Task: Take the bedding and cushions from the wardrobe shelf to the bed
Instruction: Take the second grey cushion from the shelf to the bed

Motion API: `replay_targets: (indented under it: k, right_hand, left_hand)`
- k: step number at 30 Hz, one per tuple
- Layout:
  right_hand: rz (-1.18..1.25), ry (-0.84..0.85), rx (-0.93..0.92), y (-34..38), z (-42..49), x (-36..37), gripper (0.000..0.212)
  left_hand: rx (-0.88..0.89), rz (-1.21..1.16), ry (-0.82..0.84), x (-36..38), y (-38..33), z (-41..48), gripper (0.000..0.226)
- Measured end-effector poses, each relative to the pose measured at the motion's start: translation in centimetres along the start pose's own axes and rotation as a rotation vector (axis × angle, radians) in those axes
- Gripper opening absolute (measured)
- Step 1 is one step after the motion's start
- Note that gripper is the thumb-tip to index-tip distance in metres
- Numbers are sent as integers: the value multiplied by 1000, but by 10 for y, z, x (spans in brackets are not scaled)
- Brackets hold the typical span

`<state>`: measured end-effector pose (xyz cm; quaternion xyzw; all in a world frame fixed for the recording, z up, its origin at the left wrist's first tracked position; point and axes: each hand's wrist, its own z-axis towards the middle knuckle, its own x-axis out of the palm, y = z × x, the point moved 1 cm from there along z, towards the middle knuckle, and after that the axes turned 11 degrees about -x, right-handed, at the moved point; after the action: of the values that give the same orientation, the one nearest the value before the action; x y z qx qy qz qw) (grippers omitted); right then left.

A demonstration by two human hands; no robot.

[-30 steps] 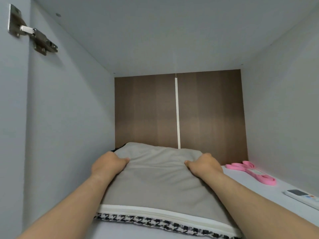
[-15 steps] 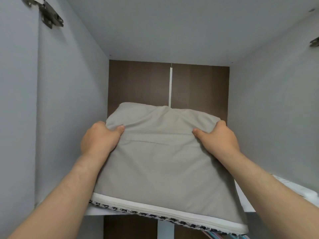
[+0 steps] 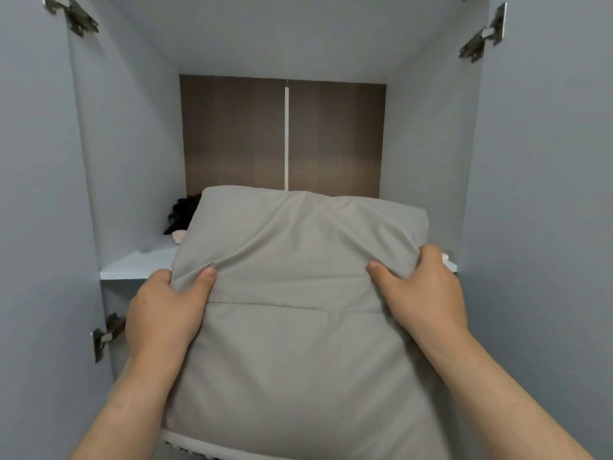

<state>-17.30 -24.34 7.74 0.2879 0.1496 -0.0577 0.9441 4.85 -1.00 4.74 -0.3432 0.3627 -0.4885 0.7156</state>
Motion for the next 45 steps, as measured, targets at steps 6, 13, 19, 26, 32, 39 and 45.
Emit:
replay_targets:
  k: [6,13,19,26,32,39,45]
  right_hand:
    - [-4,-4,97,-15,-97,-70,52]
    - [-62,20,208,-4,-213,-133,45]
    - [-176,-11,353,18,-297,-164,46]
    - [-336,-105,510,58,-373,-200,46]
    - [-510,-245,566,99,-432,-277,45]
    - [-692,-442,606,150,-497,-387,44]
    - [-868,-634,644,199,-582,-505,45]
  left_hand:
    - [-57,-45,75,-47,14,-98,43]
    - [-118,-51,167,-100,58,-186,48]
    - [-133,-32,361,-124,93,-224,52]
    - [-94,-37,594,-141,111,-252,53]
    - [-48,-145,831,-161,86,-307,48]
    - [83,-294,1019,-197,27,-394,49]
    - [192,-397,1237,-245,-31,-512,46]
